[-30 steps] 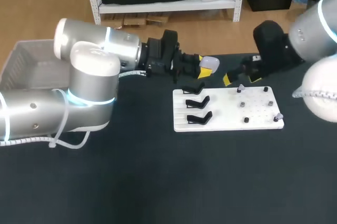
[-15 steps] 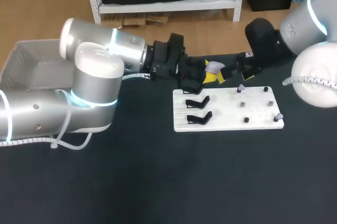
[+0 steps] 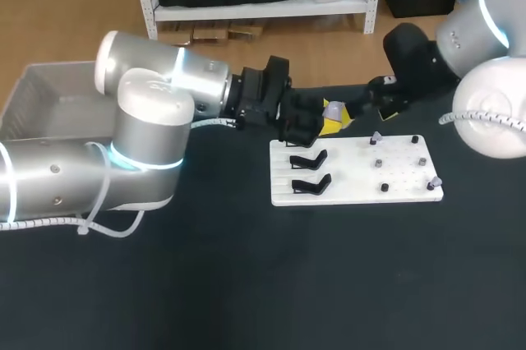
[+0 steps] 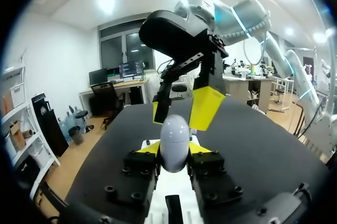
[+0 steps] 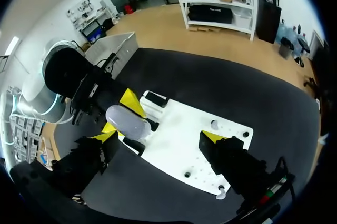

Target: Pick up each earbud case from the left stands, insert the matching earbuds, close the lid, and place the case in the box.

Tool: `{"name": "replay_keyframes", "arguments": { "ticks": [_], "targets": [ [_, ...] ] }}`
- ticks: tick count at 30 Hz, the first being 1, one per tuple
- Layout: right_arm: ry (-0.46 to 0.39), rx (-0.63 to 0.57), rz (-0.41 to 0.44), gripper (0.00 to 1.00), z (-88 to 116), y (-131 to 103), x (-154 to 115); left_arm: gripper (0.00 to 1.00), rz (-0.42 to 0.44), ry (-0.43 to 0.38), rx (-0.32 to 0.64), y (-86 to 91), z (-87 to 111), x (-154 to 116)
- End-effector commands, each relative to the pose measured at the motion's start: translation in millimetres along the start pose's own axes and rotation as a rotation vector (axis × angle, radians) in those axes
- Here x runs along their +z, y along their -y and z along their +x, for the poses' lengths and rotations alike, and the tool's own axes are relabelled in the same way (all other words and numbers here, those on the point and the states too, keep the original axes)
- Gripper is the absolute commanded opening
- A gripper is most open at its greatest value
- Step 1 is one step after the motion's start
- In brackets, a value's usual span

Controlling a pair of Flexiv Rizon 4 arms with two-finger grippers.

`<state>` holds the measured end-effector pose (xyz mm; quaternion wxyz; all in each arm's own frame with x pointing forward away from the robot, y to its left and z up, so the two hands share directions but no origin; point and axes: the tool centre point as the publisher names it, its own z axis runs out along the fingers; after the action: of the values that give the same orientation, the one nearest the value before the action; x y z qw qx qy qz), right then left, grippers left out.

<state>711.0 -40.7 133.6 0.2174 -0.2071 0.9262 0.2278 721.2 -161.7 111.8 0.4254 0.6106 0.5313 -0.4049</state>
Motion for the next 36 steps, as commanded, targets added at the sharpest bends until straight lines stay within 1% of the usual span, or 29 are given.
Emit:
{"name": "replay_keyframes", "arguments": {
  "ticks": [1, 10, 12, 14, 18, 19, 22, 26, 29, 32, 34, 36],
  "targets": [
    [-0.001, 0.0, 0.005, 1.0, -3.4, 0.9, -1.4, 0.0, -0.005, 0.007, -0.002, 4.3, 2.6, -2.8],
    [0.005, -0.011, 0.035, 1.0, -8.2, 5.9, -7.1, 0.0, 0.001, 0.016, -0.008, 9.8, 2.8, -5.2],
    [-0.008, -0.018, 0.07, 1.0, -5.8, 7.2, -12.0, 0.0, -0.001, 0.03, -0.019, 9.6, 4.0, -5.6],
    [-0.025, -0.031, 0.125, 1.0, -0.5, 12.4, -16.8, 0.0, -0.001, 0.067, -0.036, 8.4, 4.1, -7.0],
    [-0.035, -0.036, 0.196, 1.0, 12.0, 21.6, -30.1, 0.0, -0.015, 0.118, -0.06, 6.0, 1.0, -11.5],
    [-0.044, -0.035, 0.217, 1.0, 15.6, 28.3, -32.5, 0.0, -0.023, 0.139, -0.073, 5.3, -0.3, -13.3],
    [-0.06, -0.023, 0.258, 1.0, 25.5, 35.3, -40.7, 0.0, -0.052, 0.18, -0.096, 2.3, -5.2, -19.5],
    [-0.103, -0.018, 0.33, 1.0, 40.6, 42.6, -47.8, 0.0, -0.102, 0.21, -0.099, -1.8, -10.2, -24.5],
    [-0.12, 0.005, 0.363, 1.0, 53.9, 50.1, -50.0, 0.0, -0.115, 0.221, -0.095, -6.6, -10.8, -24.9],
    [-0.156, -0.016, 0.436, 1.0, 70.0, 56.0, -50.8, 0.0, -0.121, 0.256, -0.073, -11.7, -10.6, -25.0],
    [-0.138, 0.003, 0.427, 1.0, 81.0, 59.0, -51.9, 0.0, -0.12, 0.245, -0.076, -15.8, -9.4, -22.8],
    [-0.166, 0.014, 0.454, 1.0, 92.6, 62.3, -51.7, 0.0, -0.12, 0.246, -0.081, -18.0, -8.6, -20.6]
  ]
}}
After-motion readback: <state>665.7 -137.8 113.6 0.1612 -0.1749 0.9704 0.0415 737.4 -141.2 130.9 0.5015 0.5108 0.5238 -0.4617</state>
